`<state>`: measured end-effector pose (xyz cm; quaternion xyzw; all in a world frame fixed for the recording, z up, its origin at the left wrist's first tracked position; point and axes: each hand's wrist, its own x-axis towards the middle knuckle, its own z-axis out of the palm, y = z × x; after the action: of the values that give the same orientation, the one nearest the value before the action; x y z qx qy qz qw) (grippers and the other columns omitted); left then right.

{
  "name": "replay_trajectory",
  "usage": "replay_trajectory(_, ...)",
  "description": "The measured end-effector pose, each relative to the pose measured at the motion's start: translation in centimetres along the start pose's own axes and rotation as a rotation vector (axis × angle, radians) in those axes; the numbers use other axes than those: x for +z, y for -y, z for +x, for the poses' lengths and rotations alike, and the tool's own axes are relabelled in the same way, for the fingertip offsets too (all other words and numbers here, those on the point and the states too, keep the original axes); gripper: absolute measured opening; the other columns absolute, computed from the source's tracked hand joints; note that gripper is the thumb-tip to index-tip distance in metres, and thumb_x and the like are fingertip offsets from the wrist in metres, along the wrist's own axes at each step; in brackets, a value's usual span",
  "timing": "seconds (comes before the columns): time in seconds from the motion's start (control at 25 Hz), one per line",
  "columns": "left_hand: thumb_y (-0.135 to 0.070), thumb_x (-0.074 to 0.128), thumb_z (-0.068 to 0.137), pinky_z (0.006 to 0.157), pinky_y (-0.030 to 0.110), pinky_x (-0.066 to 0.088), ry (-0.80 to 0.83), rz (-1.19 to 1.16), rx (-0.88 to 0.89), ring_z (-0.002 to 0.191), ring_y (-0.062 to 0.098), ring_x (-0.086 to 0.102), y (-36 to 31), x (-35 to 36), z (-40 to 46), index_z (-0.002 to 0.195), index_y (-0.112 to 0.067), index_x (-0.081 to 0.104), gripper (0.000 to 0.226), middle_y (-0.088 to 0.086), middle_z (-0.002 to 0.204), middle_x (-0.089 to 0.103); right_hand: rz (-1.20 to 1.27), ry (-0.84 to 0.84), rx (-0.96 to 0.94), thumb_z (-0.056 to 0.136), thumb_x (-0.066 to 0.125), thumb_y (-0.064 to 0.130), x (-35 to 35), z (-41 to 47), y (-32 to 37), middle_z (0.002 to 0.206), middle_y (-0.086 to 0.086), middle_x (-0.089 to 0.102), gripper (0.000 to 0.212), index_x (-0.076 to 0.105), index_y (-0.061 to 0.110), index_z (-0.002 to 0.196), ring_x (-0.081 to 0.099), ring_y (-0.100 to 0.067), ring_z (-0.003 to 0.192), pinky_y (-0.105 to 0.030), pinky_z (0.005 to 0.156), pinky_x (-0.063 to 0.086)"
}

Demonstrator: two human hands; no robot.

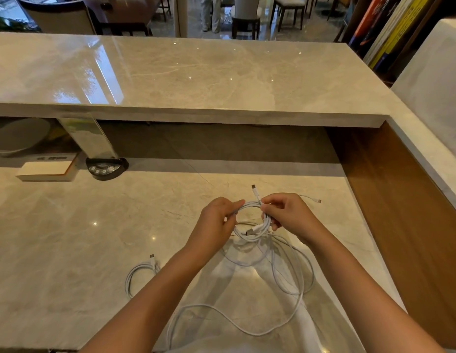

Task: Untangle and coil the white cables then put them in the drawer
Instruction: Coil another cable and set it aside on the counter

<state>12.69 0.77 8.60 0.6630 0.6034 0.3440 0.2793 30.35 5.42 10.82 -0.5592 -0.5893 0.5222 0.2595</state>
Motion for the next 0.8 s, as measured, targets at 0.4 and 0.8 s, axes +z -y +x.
replay_trajectory(0.4,0.002,0.054,0.084,0.083,0.038,0.056,-0.172,-0.268,-0.303,0.079,0.012,0.068,1.4,-0.9,-0.9,0.118,-0.016,0.064,0.040,0.003,0.091,0.070,0.229,0.155,0.283,0.082,0.066,0.005,2.4,-0.7,0.3,0.076,-0.013,0.068,0.005,0.064,0.007,0.086,0.065,-0.014,0.061,-0.025,0.065,0.057)
replay_trajectory(0.8,0.007,0.052,0.085,0.086,0.043,0.055,-0.082,-0.383,-0.374,0.089,0.024,0.068,1.8,-0.8,-0.7,0.120,-0.014,0.062,0.041,0.010,0.104,0.069,0.786,0.282,0.384,0.092,0.045,0.003,3.7,-0.5,-1.1,0.061,-0.003,0.058,0.016,0.060,0.008,0.091,0.056,-0.013,0.057,-0.026,0.058,0.046)
